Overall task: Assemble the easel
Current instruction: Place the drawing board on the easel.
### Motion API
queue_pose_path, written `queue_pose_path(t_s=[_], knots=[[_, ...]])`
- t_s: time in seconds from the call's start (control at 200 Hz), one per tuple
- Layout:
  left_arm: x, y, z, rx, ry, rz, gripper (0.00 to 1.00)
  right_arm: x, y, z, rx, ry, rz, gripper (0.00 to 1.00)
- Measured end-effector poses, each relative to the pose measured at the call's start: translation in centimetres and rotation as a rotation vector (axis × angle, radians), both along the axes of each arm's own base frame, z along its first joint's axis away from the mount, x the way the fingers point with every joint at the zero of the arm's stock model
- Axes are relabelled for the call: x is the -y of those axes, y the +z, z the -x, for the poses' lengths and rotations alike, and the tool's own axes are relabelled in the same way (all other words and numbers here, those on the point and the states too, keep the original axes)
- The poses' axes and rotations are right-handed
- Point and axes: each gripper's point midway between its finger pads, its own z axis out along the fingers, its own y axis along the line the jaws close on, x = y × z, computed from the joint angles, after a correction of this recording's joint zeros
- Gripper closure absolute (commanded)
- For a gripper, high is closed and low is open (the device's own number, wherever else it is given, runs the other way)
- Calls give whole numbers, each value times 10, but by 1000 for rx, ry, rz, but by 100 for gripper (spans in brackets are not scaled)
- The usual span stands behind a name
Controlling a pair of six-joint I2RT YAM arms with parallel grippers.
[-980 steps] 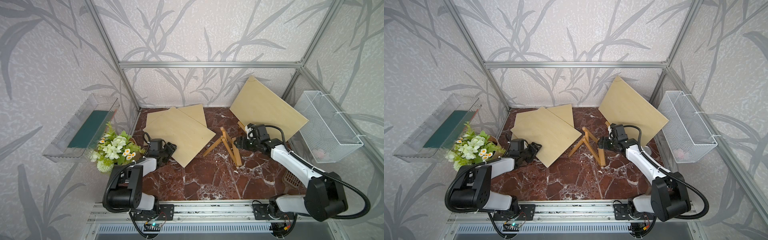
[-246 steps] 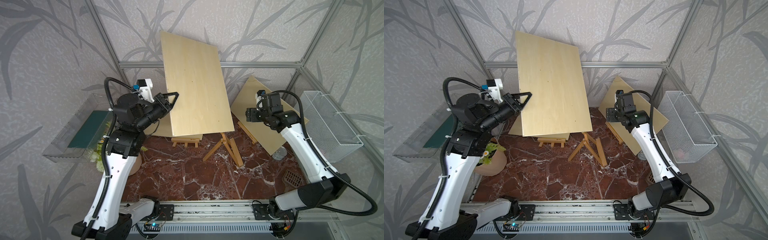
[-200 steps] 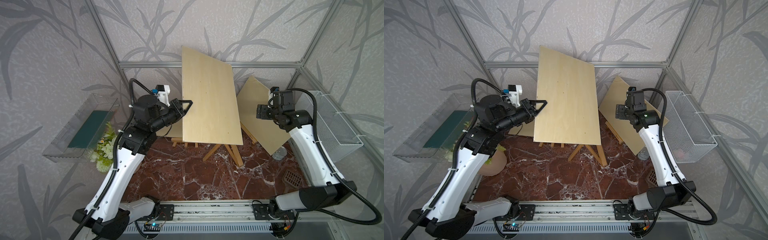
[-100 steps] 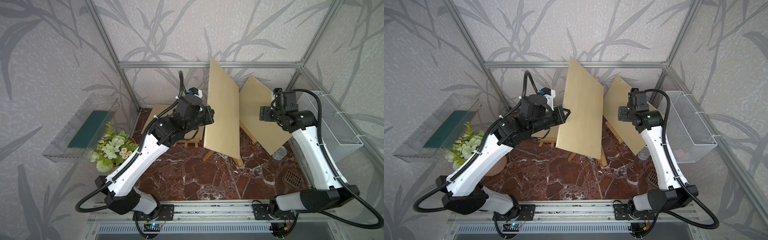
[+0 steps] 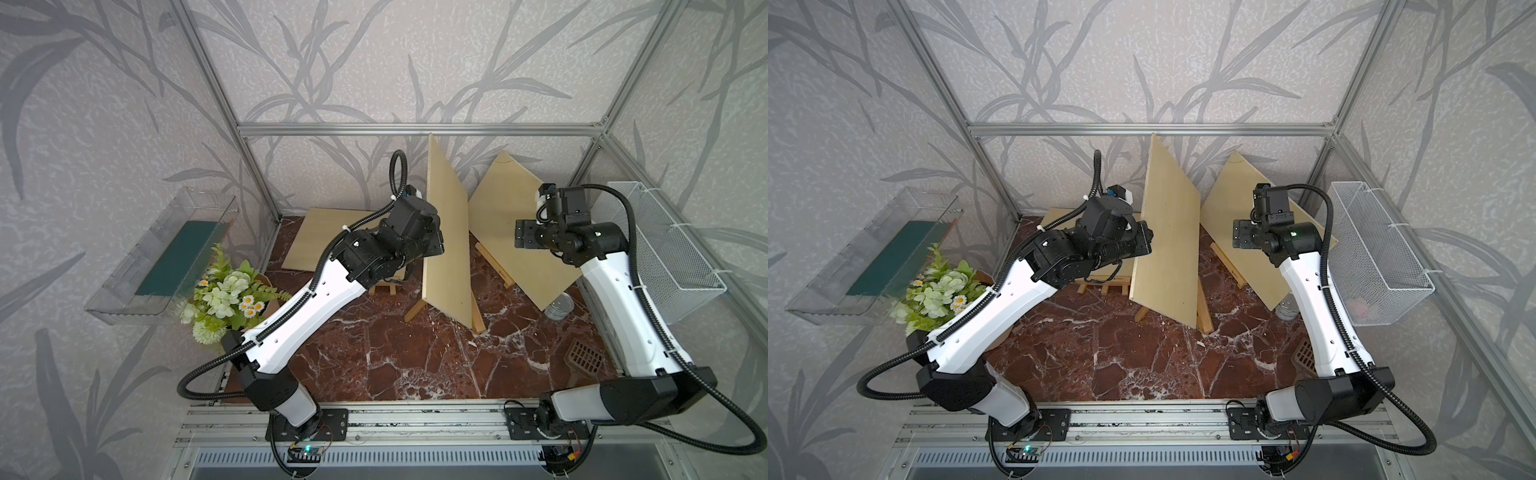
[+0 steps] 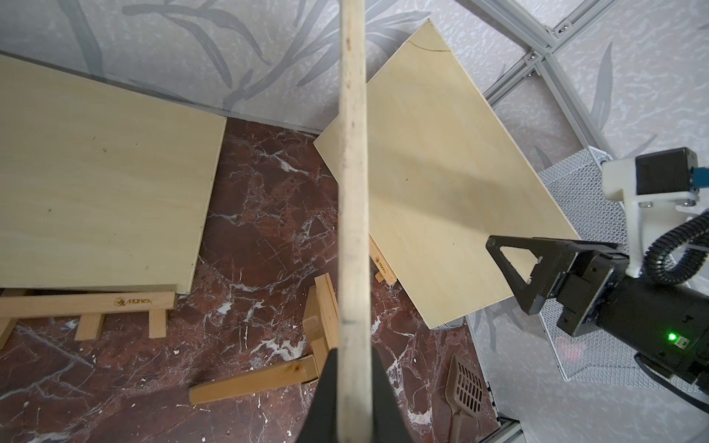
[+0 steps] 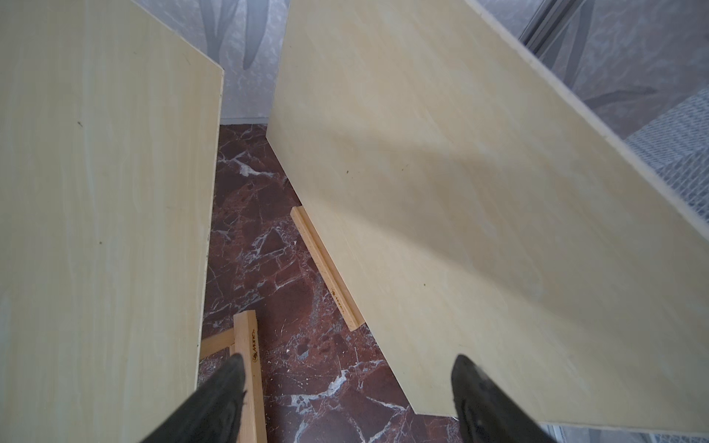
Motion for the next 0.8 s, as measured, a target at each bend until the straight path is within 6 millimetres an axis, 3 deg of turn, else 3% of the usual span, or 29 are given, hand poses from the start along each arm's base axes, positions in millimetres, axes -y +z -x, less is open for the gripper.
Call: queue_pose_path(t_s=[0.235,0.48,0.8], knots=[[2,-19,7,-40,12,-20,100,-3,-7,4,-19,14,-11,16],[-2,-82,16,-166,50,-90,100,-4,2,10,7,25,-26,16],[-15,-82,21,-184,98,-72,100,-6,2,11,6,33,-34,16]])
